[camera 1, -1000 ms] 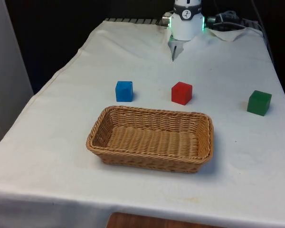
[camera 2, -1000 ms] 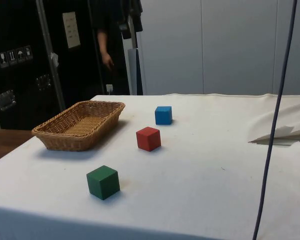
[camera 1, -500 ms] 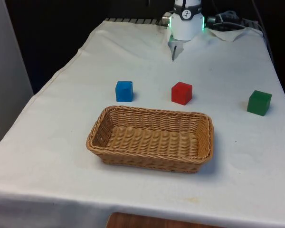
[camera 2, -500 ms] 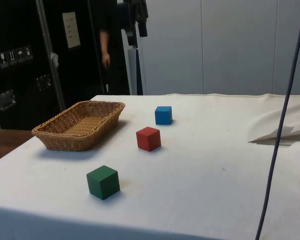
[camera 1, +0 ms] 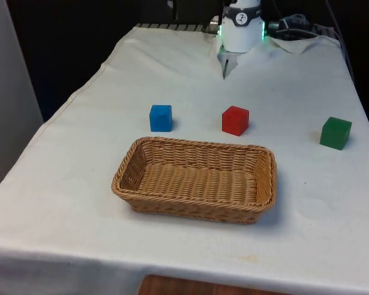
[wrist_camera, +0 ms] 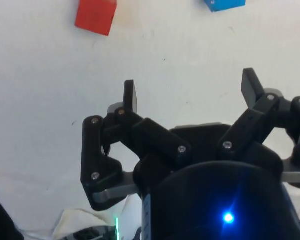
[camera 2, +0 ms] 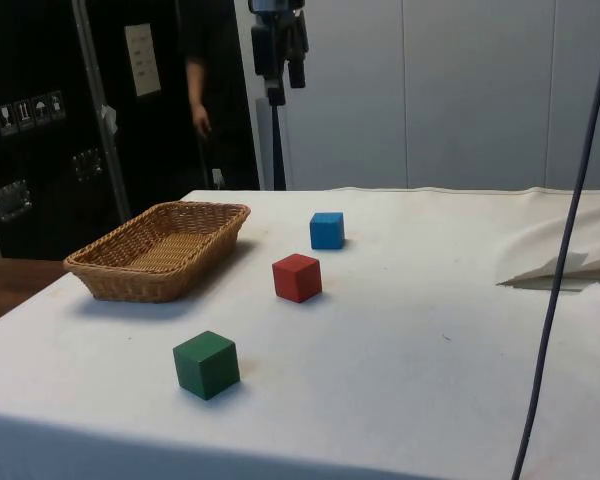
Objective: Pick up the blue cube and place it into the basket.
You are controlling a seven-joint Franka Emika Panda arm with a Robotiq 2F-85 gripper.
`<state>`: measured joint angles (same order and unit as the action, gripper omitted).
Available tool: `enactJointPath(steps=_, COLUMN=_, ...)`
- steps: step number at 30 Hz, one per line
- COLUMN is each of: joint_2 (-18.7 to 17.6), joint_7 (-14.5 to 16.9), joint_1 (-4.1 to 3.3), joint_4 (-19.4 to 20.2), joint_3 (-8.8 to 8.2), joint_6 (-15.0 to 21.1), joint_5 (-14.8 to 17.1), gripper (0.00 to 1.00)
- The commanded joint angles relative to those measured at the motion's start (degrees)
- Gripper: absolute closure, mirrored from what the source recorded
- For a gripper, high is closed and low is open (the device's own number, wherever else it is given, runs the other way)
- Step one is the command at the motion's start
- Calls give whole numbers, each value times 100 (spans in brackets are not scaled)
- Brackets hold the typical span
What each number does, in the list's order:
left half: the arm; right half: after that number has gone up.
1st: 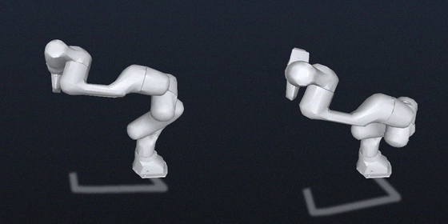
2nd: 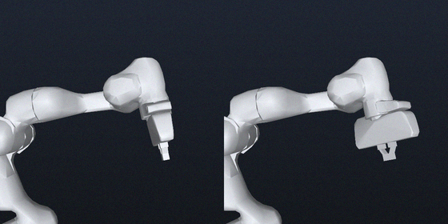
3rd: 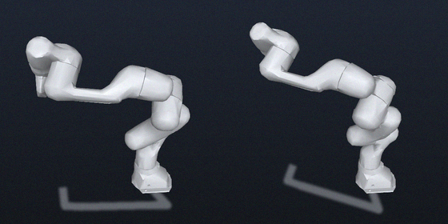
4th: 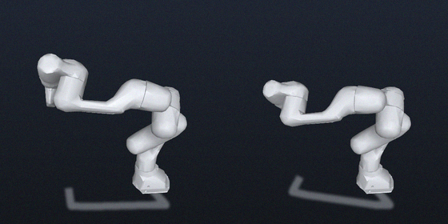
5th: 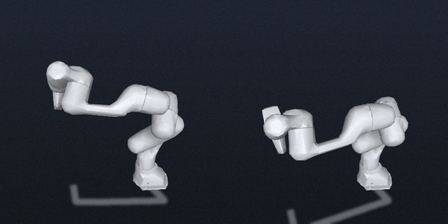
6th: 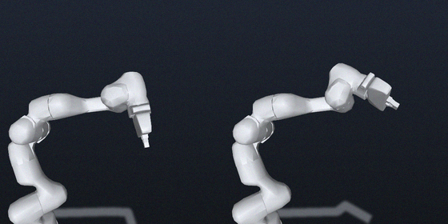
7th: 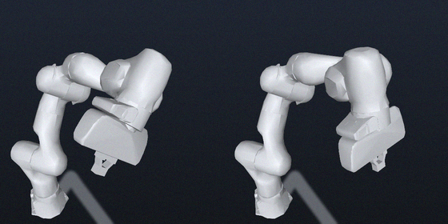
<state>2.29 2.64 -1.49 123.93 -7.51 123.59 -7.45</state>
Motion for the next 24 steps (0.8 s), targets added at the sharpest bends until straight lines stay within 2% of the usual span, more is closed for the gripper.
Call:
enactJointPath(steps=1, joint_2=0, joint_7=29, joint_1=0, joint_4=23, joint_3=-23, joint_6=34, joint_5=0, gripper=0)
enactJointPath(steps=2, joint_2=40, joint_7=74, joint_1=17, joint_4=80, joint_3=-40, joint_6=126, joint_5=6, gripper=0)
enactJointPath(steps=9, joint_2=86, joint_7=344, joint_1=11, joint_4=275, joint_3=-201, joint_6=332, joint_5=29, gripper=0)
enactJointPath(steps=10, joint_2=40, joint_7=292, joint_1=0, joint_4=195, joint_3=-189, joint_6=223, joint_5=6, gripper=0)
enactJointPath(steps=13, joint_2=86, joint_7=498, joint_1=11, joint_4=378, joint_3=-269, joint_6=458, joint_5=74, gripper=0)
enactJointPath(steps=20, joint_2=52, joint_7=728, joint_1=6, joint_4=498, joint_3=-384, joint_6=607, joint_5=109, gripper=0)
enactJointPath(steps=24, joint_2=-29, joint_7=980, joint_1=6, joint_4=584, joint_3=-447, joint_6=848, joint_5=264, gripper=0)
